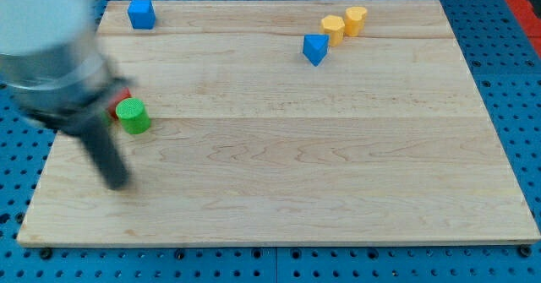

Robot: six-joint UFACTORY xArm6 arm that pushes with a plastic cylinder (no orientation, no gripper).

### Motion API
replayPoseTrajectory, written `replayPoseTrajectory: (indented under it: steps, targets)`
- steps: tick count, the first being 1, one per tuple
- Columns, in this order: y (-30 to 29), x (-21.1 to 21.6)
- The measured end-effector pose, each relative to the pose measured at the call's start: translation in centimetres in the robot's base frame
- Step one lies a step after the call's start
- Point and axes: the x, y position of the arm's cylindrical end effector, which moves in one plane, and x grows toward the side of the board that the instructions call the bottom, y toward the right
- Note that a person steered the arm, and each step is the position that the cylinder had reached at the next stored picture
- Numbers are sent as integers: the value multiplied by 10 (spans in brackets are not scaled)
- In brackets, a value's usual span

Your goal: Push the red star parallel to the yellow hexagon

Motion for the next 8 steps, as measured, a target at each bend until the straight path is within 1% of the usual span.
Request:
replayPoseTrajectory:
  steps: [1,2,4,5,6,7,8]
  targets:
    - [-59,-35]
    - [-30,-96]
    - [19,-175]
    - [-15,-171]
    - [-21,-135]
    - [56,-131]
    - [88,-192]
